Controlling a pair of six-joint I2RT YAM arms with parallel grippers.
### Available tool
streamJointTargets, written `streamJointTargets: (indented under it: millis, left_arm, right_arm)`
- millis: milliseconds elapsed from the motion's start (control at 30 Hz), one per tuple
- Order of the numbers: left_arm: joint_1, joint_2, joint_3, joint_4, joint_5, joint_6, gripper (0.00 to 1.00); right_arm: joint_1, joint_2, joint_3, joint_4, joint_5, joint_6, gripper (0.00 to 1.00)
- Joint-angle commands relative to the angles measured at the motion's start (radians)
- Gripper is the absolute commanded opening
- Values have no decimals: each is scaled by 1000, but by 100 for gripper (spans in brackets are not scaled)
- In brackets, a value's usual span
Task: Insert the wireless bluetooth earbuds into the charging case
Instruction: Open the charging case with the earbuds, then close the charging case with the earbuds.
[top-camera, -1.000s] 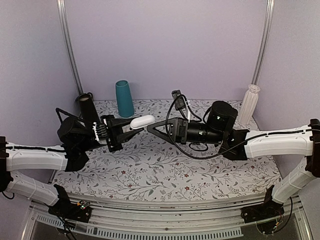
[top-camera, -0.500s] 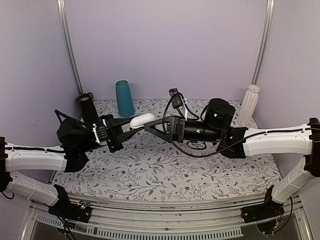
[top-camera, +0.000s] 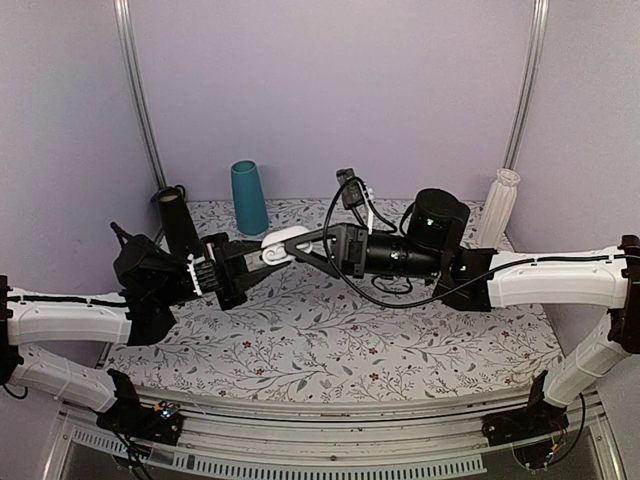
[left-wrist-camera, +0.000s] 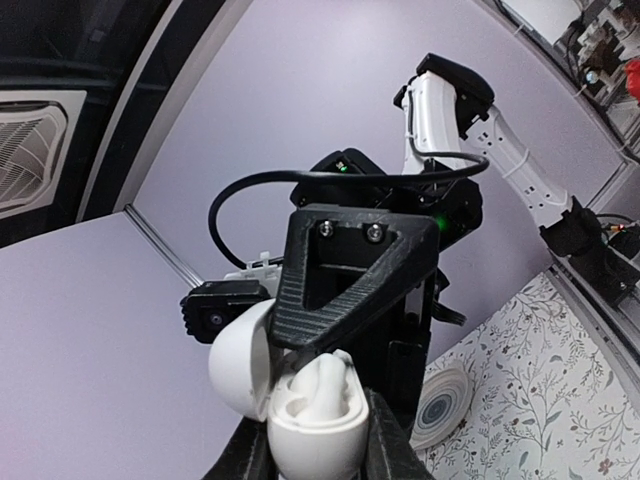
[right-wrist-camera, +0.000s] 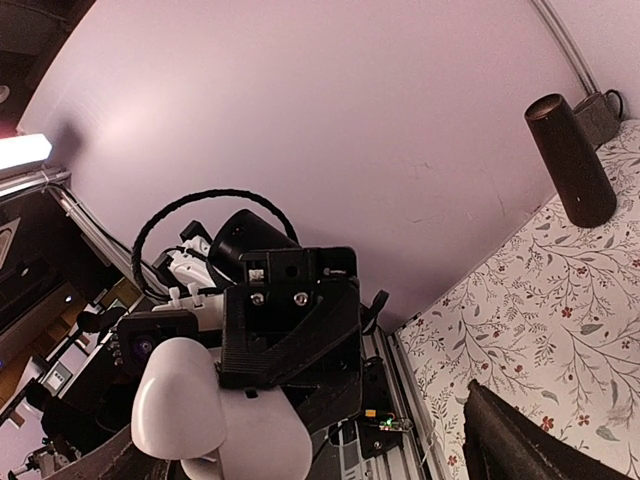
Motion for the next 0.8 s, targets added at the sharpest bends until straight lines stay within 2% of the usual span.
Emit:
streamJointTargets:
  millis: [0,300,767]
  left_arm:
    - [-17,-12,17,-26,10,25,0]
    - [-18,4,27,-6,7,-1,0]
    - [-16,14,38,-4,12,-46,0]
  right_arm:
    - [2,-21,28,2,-14,-5,95]
    - [2,5,27,24,-94,-40,95]
    - [2,34,44,-28,-97,-94,94]
